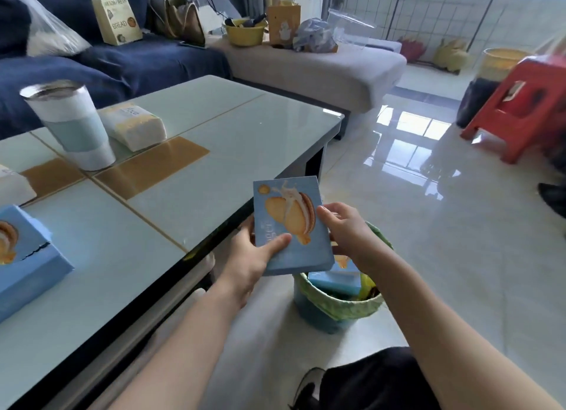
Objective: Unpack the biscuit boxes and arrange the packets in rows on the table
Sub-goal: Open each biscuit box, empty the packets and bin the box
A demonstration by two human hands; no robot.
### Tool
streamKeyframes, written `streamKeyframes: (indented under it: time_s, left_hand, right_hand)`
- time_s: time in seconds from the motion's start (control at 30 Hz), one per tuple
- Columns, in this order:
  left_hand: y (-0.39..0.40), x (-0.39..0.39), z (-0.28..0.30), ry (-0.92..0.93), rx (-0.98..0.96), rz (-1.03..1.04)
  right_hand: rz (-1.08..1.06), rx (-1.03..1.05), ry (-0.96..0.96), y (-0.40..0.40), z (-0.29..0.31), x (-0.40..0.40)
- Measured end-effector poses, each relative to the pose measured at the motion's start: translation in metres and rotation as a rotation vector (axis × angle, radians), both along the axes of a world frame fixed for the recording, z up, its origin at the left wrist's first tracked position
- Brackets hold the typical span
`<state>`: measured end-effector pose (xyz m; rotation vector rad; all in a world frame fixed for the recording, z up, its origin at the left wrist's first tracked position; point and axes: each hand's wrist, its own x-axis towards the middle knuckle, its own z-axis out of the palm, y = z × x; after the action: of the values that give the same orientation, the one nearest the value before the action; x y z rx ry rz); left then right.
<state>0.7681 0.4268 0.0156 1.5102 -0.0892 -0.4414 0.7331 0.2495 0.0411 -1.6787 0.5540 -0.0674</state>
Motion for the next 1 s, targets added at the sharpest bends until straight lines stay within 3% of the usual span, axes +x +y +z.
streamKeyframes:
  time_s: [0.2,0.37,0.7,1.0]
  left_hand:
    - [-0.059,0.005,-0.027,-0.145,0.225,-0.025]
    - [-0.088,0.013,-0.057,-0.113,0.326,-0.059]
    - [-0.112,0.031,-0.082,-0.14,0.49,-0.204]
    - [-0.1,0.03,-0.083,-0.25,0.591,-0.28]
  right_hand:
    - [-0.114,-0.015,0.115,-0.052,-0.037,-0.007]
    - [-0.185,0.093,0.298,-0.068,-0.066,-0.003]
    - [-0.255,0.026,0.341,-0.089,-0.09,0.0]
    - [-0.261,-0.373,0.346,-0.09,-0.079,0.001]
